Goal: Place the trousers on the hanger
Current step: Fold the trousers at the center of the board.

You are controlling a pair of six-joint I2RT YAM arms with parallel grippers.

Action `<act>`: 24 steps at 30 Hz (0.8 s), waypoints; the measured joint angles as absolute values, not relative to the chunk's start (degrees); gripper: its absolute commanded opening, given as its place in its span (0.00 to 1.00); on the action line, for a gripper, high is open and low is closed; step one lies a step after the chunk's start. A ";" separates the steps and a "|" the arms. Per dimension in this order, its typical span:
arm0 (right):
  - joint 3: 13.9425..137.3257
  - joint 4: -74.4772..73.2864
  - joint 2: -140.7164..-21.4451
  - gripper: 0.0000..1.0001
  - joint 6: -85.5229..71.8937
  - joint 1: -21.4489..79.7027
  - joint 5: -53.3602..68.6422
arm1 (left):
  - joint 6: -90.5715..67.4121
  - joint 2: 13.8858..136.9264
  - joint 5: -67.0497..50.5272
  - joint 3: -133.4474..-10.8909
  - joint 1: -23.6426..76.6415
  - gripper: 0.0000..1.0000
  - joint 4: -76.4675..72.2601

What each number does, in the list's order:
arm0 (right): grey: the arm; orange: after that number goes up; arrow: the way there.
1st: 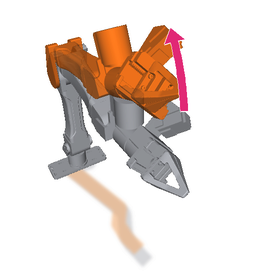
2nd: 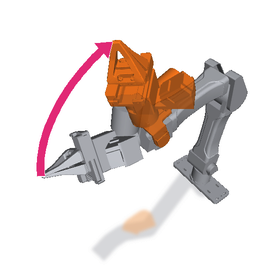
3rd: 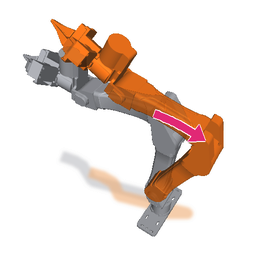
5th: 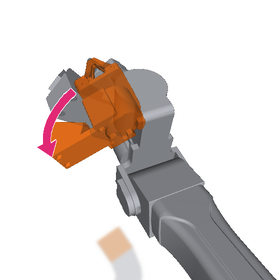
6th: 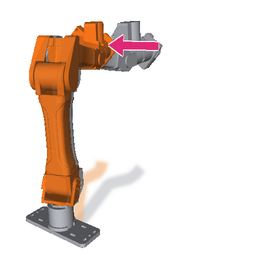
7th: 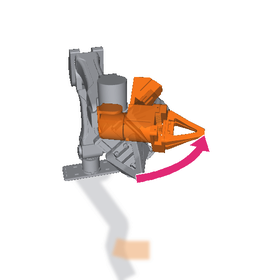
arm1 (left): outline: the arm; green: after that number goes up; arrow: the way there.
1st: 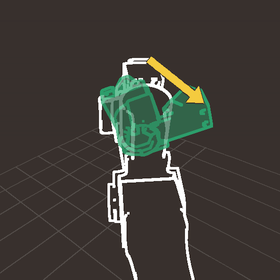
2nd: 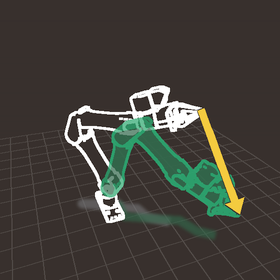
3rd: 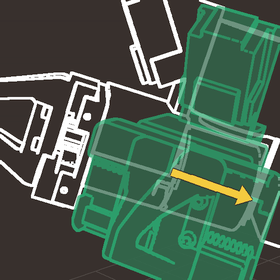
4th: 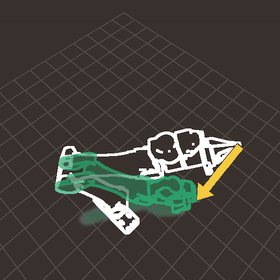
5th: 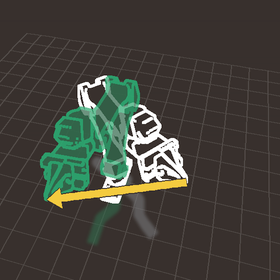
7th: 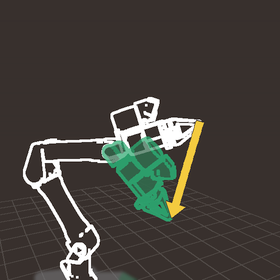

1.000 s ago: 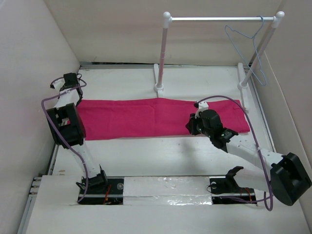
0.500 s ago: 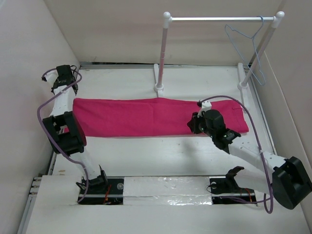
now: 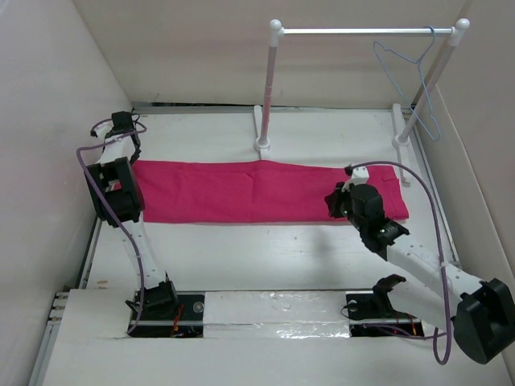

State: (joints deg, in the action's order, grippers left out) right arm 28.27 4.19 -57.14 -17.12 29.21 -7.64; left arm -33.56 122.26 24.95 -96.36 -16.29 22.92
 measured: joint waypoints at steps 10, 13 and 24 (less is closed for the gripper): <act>27.64 -0.08 -52.64 0.65 -23.20 12.64 -12.56 | -31.07 125.23 26.59 -97.12 -15.31 0.65 20.47; 24.56 -2.07 -47.22 0.70 -25.30 7.09 -12.75 | -30.72 121.56 25.82 -94.19 -13.74 0.60 17.76; 19.20 -7.51 -35.75 0.76 -30.61 -5.15 -12.08 | -30.39 101.54 24.45 -86.02 21.45 0.00 8.49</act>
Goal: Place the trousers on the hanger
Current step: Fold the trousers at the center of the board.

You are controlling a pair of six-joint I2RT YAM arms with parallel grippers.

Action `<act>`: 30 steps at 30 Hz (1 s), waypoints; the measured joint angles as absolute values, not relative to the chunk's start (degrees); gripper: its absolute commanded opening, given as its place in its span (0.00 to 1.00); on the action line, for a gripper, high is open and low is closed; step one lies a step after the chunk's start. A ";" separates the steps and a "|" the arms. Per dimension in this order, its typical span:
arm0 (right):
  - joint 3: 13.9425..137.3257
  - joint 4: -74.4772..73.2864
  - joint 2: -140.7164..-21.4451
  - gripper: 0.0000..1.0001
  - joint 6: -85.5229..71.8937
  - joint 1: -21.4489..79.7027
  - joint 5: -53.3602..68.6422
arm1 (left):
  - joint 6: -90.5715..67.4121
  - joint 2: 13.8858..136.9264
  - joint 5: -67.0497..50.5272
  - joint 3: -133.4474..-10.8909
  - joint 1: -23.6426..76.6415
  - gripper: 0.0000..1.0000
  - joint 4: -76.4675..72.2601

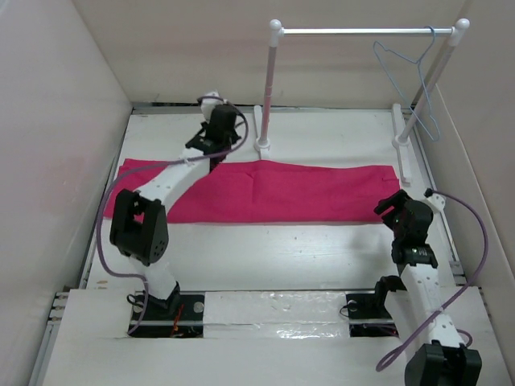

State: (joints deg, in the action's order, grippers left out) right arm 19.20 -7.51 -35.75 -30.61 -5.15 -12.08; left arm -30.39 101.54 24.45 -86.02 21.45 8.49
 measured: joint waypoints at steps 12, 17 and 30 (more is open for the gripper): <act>16.01 0.91 -53.12 0.80 -38.37 -25.10 1.61 | -39.38 78.61 22.00 -49.69 39.99 0.00 -4.21; 18.52 11.29 -67.09 0.68 -41.08 -27.86 8.69 | -40.14 73.32 22.65 -41.87 41.01 0.00 -8.25; 15.75 21.80 -66.52 0.00 -41.19 -18.41 11.07 | -39.86 73.01 23.18 -35.44 38.68 0.00 -12.84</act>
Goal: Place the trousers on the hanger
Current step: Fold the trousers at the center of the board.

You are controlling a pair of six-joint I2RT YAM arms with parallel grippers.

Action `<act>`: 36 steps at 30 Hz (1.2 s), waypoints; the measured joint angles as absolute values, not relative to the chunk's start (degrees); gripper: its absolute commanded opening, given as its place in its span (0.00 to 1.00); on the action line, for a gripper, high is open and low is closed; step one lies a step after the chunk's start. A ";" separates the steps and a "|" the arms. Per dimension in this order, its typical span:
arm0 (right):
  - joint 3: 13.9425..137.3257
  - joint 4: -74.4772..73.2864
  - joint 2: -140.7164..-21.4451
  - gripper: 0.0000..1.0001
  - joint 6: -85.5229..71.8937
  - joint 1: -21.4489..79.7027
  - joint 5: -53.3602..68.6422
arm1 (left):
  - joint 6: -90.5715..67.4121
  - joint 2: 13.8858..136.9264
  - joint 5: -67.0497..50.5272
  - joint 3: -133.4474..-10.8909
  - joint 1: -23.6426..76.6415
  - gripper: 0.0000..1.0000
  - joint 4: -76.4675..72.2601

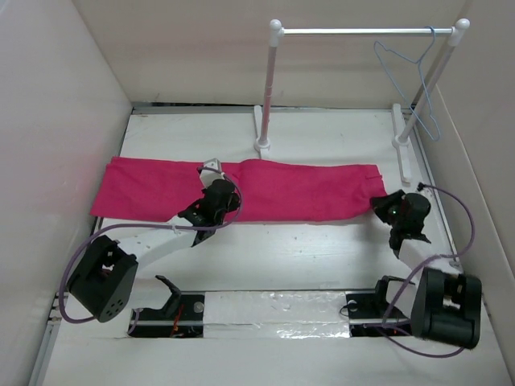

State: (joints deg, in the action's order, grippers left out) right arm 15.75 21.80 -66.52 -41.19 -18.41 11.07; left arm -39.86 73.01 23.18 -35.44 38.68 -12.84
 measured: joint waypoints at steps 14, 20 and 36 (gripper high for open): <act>30.79 -5.74 -31.77 0.00 -33.23 16.34 -5.65 | -42.76 74.04 21.23 -23.94 35.94 0.00 -17.82; 41.06 -12.03 -33.12 0.00 -28.60 19.55 -10.46 | -44.91 73.38 19.49 -21.67 37.67 0.00 -19.38; 64.38 -22.04 -39.24 0.00 -19.09 20.45 -10.57 | -50.09 97.80 16.60 -40.45 58.94 0.00 -26.68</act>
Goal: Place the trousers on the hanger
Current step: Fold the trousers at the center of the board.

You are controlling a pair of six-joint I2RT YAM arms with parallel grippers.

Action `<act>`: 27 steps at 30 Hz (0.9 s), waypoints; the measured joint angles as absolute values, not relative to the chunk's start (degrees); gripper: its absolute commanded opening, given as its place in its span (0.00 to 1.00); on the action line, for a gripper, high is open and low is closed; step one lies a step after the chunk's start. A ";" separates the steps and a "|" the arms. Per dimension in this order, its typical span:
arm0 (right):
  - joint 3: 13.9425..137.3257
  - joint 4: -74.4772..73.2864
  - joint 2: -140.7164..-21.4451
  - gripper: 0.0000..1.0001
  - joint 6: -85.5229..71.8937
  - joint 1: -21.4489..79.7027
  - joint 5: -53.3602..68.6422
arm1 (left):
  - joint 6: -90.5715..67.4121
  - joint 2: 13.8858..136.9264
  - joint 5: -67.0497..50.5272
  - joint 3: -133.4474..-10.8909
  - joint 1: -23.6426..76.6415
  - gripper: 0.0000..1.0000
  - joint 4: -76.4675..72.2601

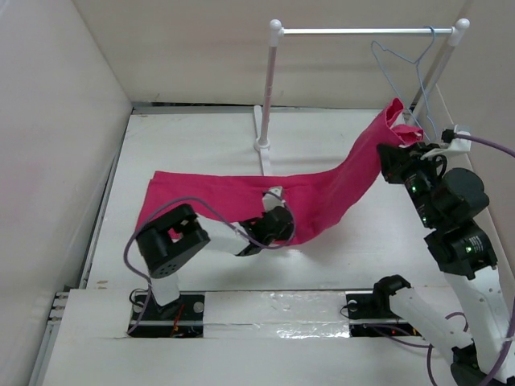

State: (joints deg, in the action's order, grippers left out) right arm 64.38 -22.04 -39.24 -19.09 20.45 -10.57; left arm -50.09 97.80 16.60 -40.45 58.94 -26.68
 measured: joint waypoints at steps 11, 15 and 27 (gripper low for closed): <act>73.17 -22.06 -50.13 0.00 -16.88 25.10 -3.97 | -49.36 113.54 11.86 -60.71 66.67 0.17 -25.54; 74.96 -22.04 -55.99 0.00 -16.40 28.84 -4.03 | -47.44 106.67 10.70 -55.46 63.24 0.40 -24.12; 85.23 -18.85 -75.07 0.00 -14.98 45.78 -10.48 | -41.43 44.82 9.98 -42.44 30.98 0.37 -10.79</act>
State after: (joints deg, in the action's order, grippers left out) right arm 85.23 -18.85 -75.07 -14.98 45.78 -10.48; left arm -41.43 44.82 9.98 -42.44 30.98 -10.79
